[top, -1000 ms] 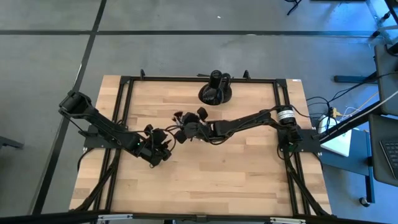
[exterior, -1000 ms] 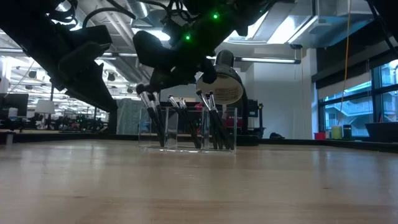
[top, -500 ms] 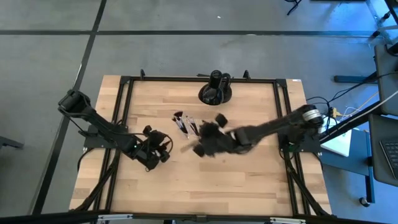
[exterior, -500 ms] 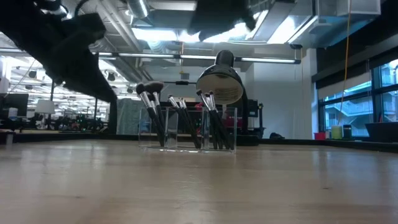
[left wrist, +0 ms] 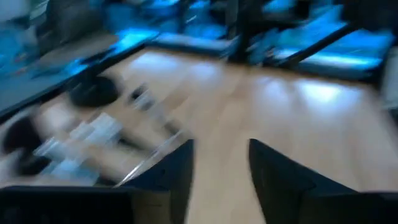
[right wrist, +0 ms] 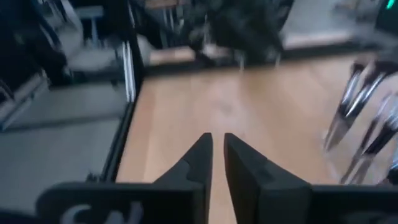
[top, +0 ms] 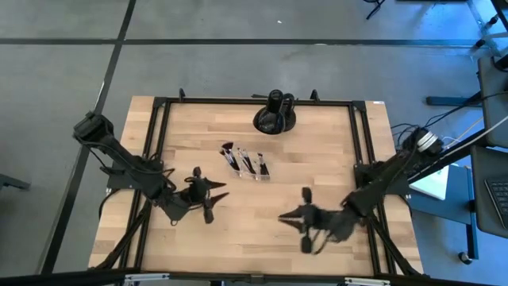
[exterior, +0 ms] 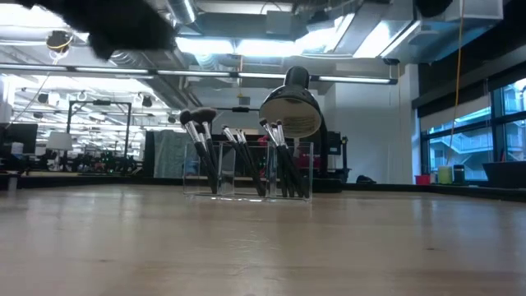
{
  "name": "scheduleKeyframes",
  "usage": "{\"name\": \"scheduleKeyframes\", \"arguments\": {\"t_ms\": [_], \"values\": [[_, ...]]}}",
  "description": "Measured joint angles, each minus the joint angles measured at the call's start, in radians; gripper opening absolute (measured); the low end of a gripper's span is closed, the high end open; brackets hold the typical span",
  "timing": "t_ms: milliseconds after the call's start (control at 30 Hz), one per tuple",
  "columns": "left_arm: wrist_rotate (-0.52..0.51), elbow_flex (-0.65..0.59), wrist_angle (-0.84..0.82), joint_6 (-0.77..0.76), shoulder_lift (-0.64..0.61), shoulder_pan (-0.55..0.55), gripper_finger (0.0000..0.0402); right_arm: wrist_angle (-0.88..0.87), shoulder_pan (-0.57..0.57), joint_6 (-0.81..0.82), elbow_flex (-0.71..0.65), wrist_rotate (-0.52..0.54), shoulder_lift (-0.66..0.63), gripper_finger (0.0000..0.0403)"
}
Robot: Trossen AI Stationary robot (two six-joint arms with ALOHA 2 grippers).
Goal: Pick & Place Makeup Supplies
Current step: Return to Home Position
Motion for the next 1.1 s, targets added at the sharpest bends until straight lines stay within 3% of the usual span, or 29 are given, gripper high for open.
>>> {"name": "scheduleKeyframes", "arguments": {"t_ms": [200, 367, 600, 733, 867, 1100], "values": [[0.14, 0.0, 0.335, 0.348, 0.023, 0.072, 0.0143, 0.16, 0.012, -0.176, -0.172, 0.008, -0.267, 0.003], [0.286, 0.0, 0.402, 0.508, -0.039, 0.21, 0.0143, 0.164, -0.022, -0.395, -0.271, -0.073, -0.526, 0.0029], [0.61, 0.0, 0.391, 0.588, -0.125, 0.511, 0.0143, 0.045, -0.087, -0.612, -0.382, -0.109, -0.87, 0.0029], [0.771, 0.0, 0.371, 0.587, -0.132, 0.668, 0.0143, -0.084, -0.156, -0.6, -0.433, -0.235, -1.056, 0.0029], [0.871, 0.0, 0.329, 0.566, -0.132, 0.787, 0.0143, -0.139, -0.227, -0.6, -0.476, -0.329, -1.205, 0.0029], [0.967, 0.0, 0.236, 0.539, -0.165, 0.879, 0.0143, -0.217, -0.346, -0.587, -0.559, -0.346, -1.346, 0.0029]]}}
